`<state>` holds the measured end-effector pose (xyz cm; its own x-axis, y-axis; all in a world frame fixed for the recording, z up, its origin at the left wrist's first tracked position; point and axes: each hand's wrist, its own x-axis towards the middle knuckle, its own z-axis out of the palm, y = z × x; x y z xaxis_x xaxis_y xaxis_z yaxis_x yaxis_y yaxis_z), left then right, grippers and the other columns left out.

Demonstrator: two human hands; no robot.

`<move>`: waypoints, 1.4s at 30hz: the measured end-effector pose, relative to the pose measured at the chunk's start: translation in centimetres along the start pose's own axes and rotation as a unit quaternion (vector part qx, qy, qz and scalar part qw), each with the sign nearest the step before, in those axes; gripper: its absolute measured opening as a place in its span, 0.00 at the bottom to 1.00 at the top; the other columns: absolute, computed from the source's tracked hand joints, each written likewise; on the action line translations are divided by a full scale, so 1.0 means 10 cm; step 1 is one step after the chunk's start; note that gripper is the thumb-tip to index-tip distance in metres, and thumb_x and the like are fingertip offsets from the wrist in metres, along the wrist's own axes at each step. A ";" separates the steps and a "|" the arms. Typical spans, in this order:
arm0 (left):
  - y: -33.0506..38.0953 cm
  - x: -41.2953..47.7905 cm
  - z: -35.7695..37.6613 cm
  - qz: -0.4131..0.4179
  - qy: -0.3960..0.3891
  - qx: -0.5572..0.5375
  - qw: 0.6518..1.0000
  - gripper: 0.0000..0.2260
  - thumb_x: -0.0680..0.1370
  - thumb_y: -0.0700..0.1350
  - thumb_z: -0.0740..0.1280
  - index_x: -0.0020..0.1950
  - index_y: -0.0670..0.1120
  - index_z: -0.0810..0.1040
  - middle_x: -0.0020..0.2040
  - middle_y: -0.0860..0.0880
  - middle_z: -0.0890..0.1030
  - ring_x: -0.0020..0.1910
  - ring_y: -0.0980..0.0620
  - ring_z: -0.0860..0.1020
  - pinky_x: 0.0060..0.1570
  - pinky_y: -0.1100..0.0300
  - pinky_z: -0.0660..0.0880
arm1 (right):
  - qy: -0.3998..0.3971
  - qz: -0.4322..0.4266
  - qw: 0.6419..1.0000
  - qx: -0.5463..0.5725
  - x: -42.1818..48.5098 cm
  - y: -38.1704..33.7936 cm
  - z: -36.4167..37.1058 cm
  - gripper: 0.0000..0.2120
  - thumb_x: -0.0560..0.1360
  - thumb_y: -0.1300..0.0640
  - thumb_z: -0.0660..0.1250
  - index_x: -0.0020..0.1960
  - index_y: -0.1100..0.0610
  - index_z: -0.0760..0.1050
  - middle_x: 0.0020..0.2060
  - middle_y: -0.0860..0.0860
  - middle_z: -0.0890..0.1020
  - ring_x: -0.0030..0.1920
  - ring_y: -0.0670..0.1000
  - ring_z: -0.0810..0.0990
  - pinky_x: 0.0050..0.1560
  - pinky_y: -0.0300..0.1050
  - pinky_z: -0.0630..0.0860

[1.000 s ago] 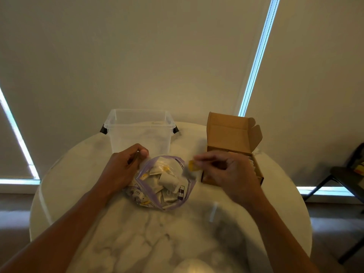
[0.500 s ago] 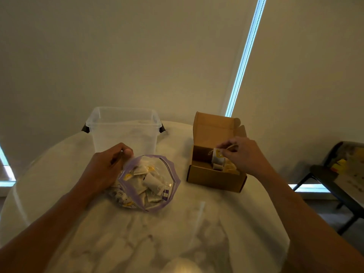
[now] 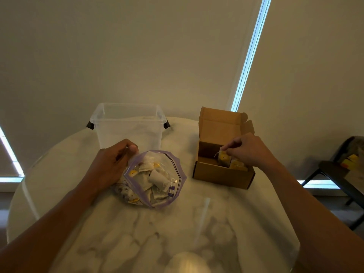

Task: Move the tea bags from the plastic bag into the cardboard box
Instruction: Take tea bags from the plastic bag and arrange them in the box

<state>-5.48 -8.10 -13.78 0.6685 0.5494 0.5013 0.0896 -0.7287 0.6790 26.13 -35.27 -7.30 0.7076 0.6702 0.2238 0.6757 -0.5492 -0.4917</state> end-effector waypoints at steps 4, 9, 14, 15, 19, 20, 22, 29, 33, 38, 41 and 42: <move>0.03 0.00 0.00 -0.007 -0.004 0.008 1.000 0.13 0.89 0.55 0.62 0.50 0.53 0.81 0.41 0.50 0.87 0.43 0.46 0.84 0.46 0.51 0.79 | -0.013 -0.003 1.000 -0.010 0.00 0.00 0.03 0.05 0.79 0.56 0.76 0.53 0.51 0.88 0.47 0.44 0.85 0.48 0.42 0.81 0.42 0.33 0.73; 0.02 -0.01 -0.03 -0.011 -0.005 0.011 1.000 0.13 0.89 0.56 0.62 0.51 0.53 0.81 0.42 0.51 0.87 0.45 0.46 0.85 0.49 0.47 0.81 | 0.040 -0.015 0.998 -0.037 -0.05 0.00 0.12 0.07 0.78 0.55 0.77 0.55 0.48 0.87 0.52 0.46 0.85 0.52 0.46 0.82 0.48 0.38 0.74; 0.01 -0.01 -0.04 -0.012 -0.011 0.005 1.000 0.14 0.89 0.59 0.61 0.53 0.52 0.80 0.43 0.48 0.87 0.47 0.42 0.86 0.50 0.43 0.82 | 0.076 -0.115 0.990 0.038 -0.45 -0.41 0.09 0.06 0.79 0.52 0.76 0.55 0.46 0.86 0.49 0.41 0.85 0.45 0.42 0.79 0.43 0.32 0.69; 0.01 0.00 -0.03 -0.013 -0.011 0.002 1.000 0.14 0.89 0.58 0.61 0.53 0.51 0.80 0.43 0.49 0.87 0.47 0.43 0.86 0.51 0.43 0.82 | 0.044 -0.136 0.988 0.063 -0.57 -0.56 0.09 0.05 0.78 0.49 0.75 0.54 0.44 0.86 0.48 0.38 0.84 0.46 0.43 0.80 0.43 0.31 0.70; 0.03 0.00 -0.01 -0.015 -0.005 0.014 1.000 0.13 0.90 0.54 0.62 0.51 0.52 0.81 0.43 0.51 0.87 0.46 0.48 0.86 0.50 0.46 0.81 | -0.069 -0.194 0.975 0.089 -0.97 -1.10 0.22 0.08 0.78 0.44 0.75 0.55 0.44 0.86 0.42 0.38 0.85 0.46 0.40 0.82 0.41 0.31 0.77; 0.03 0.00 -0.01 -0.015 -0.003 0.013 1.000 0.12 0.90 0.53 0.62 0.51 0.52 0.81 0.42 0.51 0.87 0.45 0.47 0.85 0.50 0.47 0.81 | -0.086 -0.200 0.973 0.081 -1.02 -1.19 0.28 0.10 0.77 0.43 0.75 0.56 0.44 0.86 0.40 0.39 0.85 0.43 0.40 0.83 0.39 0.32 0.78; 0.02 -0.01 -0.01 -0.017 -0.002 0.008 1.000 0.12 0.90 0.52 0.62 0.50 0.52 0.80 0.42 0.52 0.87 0.45 0.48 0.85 0.49 0.48 0.81 | -0.103 -0.202 0.973 0.044 -1.07 -1.33 0.45 0.15 0.77 0.40 0.75 0.60 0.45 0.85 0.37 0.40 0.83 0.37 0.43 0.82 0.36 0.35 0.80; -0.01 -0.02 -0.01 -0.007 -0.004 0.009 1.000 0.12 0.90 0.55 0.61 0.51 0.55 0.80 0.41 0.50 0.86 0.43 0.45 0.84 0.45 0.50 0.80 | -0.058 -0.188 0.979 -0.055 -1.08 -1.45 0.75 0.11 0.79 0.41 0.72 0.58 0.43 0.84 0.41 0.43 0.85 0.40 0.45 0.82 0.48 0.48 0.84; -0.02 0.00 -0.01 -0.011 -0.004 0.016 1.000 0.12 0.89 0.57 0.61 0.50 0.56 0.79 0.40 0.49 0.85 0.40 0.47 0.81 0.43 0.53 0.77 | -0.050 -0.165 0.985 -0.031 -1.09 -1.41 0.74 0.14 0.77 0.39 0.74 0.59 0.42 0.80 0.36 0.41 0.80 0.39 0.44 0.79 0.41 0.44 0.77; -0.01 0.00 -0.02 -0.007 -0.007 0.010 1.000 0.15 0.87 0.61 0.59 0.51 0.55 0.79 0.40 0.49 0.85 0.43 0.47 0.83 0.45 0.51 0.79 | -0.071 -0.164 0.982 -0.055 -1.10 -1.40 0.77 0.16 0.77 0.38 0.74 0.61 0.42 0.82 0.43 0.41 0.83 0.44 0.45 0.81 0.46 0.44 0.80; -0.02 0.00 -0.01 -0.015 -0.003 0.017 1.000 0.13 0.88 0.58 0.60 0.50 0.56 0.79 0.41 0.50 0.86 0.43 0.49 0.83 0.45 0.53 0.78 | -0.067 -0.189 0.980 0.005 -1.12 -1.41 0.79 0.08 0.76 0.44 0.77 0.53 0.44 0.85 0.37 0.39 0.80 0.39 0.43 0.80 0.42 0.42 0.79; -0.02 0.00 0.00 -0.015 -0.003 0.019 1.000 0.13 0.89 0.57 0.60 0.50 0.56 0.79 0.42 0.51 0.86 0.43 0.50 0.83 0.44 0.55 0.78 | -0.056 -0.212 0.975 0.019 -1.12 -1.40 0.80 0.06 0.76 0.46 0.77 0.52 0.44 0.85 0.38 0.39 0.80 0.40 0.43 0.80 0.42 0.41 0.80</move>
<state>-5.52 -7.93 -13.90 0.6693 0.5691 0.4776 0.1375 -0.7267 0.6731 7.06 -31.09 -9.65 0.3370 0.8850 0.3213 0.8935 -0.1931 -0.4054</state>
